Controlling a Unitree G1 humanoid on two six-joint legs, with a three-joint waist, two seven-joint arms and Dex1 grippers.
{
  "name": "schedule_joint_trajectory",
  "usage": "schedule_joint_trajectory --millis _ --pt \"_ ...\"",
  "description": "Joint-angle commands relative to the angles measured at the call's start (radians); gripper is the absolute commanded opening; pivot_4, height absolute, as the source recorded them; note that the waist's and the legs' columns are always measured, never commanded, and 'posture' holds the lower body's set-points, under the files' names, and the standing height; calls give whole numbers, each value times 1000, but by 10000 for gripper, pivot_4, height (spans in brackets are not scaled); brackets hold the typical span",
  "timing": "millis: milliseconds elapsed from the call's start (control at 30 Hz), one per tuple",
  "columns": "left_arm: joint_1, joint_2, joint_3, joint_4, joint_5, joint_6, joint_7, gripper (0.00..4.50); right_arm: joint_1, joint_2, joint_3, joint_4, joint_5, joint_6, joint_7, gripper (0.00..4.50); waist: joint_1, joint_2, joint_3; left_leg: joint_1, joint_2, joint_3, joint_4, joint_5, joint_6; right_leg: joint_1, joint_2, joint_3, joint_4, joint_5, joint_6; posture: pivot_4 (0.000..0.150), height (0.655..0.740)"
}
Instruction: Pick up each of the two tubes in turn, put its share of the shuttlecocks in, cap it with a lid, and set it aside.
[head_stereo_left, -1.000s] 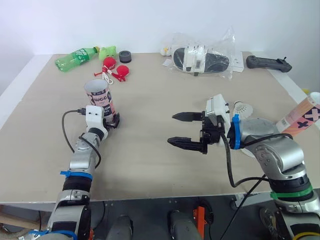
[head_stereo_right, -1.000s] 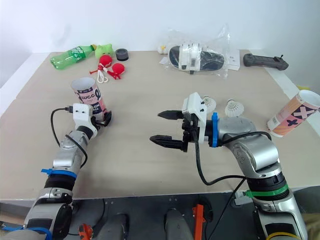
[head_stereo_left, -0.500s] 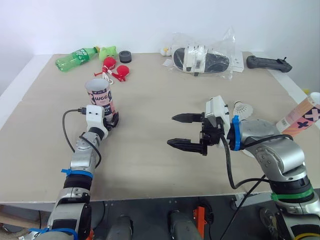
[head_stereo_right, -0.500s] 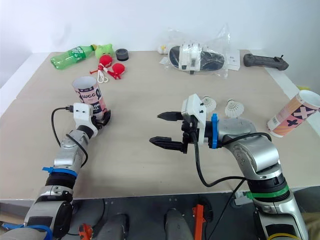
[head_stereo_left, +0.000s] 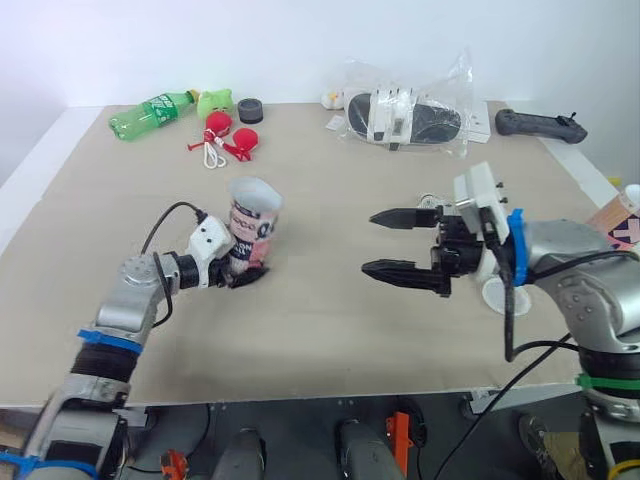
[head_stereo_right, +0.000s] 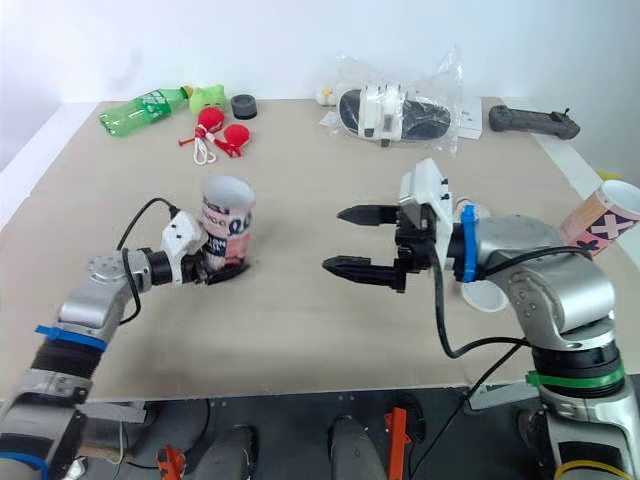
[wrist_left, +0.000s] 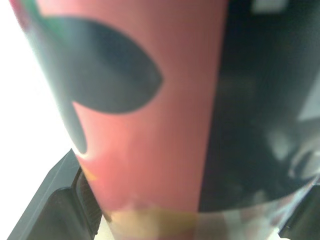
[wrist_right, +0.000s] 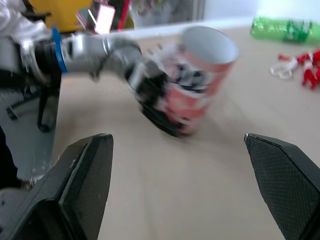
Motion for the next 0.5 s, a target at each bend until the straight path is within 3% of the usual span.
schedule_joint_trajectory --millis 33,233,500 --pt "-44 46 -73 -79 8 96 -127 37194 21 -34 -65 0 13 6 1 45000 -1 0 0 0 0 0 0 0 0 0 0 0 0 0 0 1500 7400" --pt "-80 42 -103 -149 -5 184 -166 37194 72 -81 -144 42 -24 3 -51 45000 -1 0 0 -3 0 0 0 0 0 -3 0 0 1 0 0 1500 7400" --pt "-48 67 -168 -171 98 149 -147 37194 146 -222 -173 197 -241 -134 -97 45000 -1 1 0 -3 0 0 1 0 1 -3 0 0 1 0 0 1500 7400"
